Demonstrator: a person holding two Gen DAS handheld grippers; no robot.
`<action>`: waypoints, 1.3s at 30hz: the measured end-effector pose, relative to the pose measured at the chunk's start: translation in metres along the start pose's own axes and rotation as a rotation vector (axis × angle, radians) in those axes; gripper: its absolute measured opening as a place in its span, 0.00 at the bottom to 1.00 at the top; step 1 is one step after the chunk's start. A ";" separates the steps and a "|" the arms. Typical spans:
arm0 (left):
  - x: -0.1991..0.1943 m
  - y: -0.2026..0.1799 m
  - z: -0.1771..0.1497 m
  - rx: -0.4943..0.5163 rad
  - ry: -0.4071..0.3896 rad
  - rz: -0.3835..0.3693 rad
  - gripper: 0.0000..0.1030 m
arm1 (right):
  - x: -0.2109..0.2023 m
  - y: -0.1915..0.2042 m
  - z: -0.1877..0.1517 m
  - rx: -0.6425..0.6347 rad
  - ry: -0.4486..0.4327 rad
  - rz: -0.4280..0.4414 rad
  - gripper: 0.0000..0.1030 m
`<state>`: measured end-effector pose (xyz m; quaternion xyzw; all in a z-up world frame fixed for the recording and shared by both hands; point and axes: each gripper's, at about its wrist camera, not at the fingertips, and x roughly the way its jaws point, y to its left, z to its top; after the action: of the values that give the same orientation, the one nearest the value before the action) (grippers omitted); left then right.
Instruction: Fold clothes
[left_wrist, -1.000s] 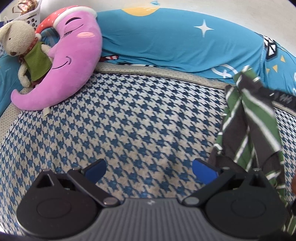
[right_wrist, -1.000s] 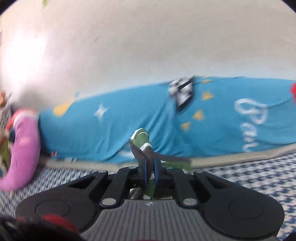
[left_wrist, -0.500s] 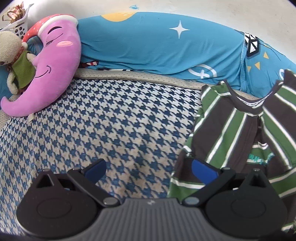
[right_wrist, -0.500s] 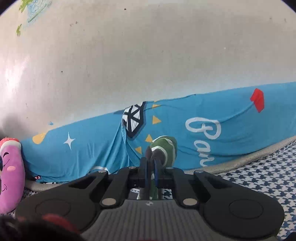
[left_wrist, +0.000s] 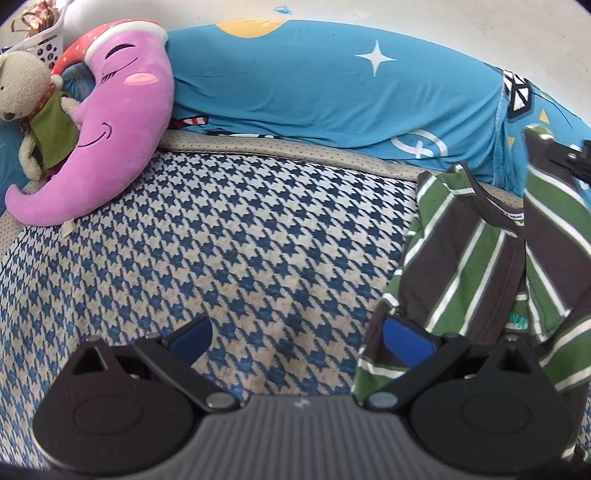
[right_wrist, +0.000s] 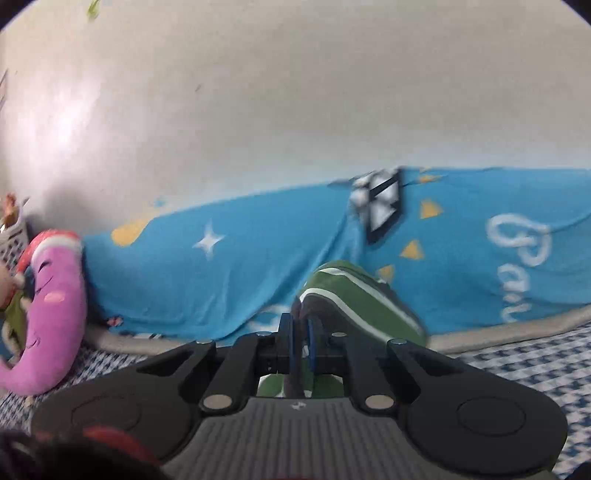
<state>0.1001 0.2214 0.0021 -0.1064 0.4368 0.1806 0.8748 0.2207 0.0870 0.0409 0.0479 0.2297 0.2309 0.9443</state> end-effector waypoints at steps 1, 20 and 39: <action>0.000 0.001 0.000 -0.003 0.001 0.001 1.00 | 0.007 0.005 -0.004 -0.002 0.028 0.030 0.14; -0.005 -0.004 0.000 0.001 -0.016 0.001 1.00 | -0.052 -0.014 -0.043 -0.053 0.162 0.089 0.26; 0.000 -0.001 0.001 0.000 -0.015 0.037 1.00 | -0.053 -0.003 -0.091 -0.183 0.262 0.193 0.37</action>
<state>0.1012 0.2206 0.0031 -0.0970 0.4322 0.1976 0.8745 0.1386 0.0591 -0.0191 -0.0470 0.3232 0.3447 0.8801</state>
